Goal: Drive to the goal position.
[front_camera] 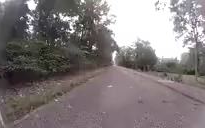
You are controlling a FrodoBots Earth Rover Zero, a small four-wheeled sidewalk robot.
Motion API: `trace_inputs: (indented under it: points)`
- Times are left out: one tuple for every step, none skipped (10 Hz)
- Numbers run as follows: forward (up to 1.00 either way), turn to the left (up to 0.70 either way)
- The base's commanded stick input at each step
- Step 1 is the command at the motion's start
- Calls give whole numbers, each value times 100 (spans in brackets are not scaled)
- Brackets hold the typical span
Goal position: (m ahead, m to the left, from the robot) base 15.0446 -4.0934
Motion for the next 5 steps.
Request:
trace_inputs:
  points:
    - [70, 0]
    - [70, 0]
    - [70, 0]
    - [70, 0]
    - [70, 0]
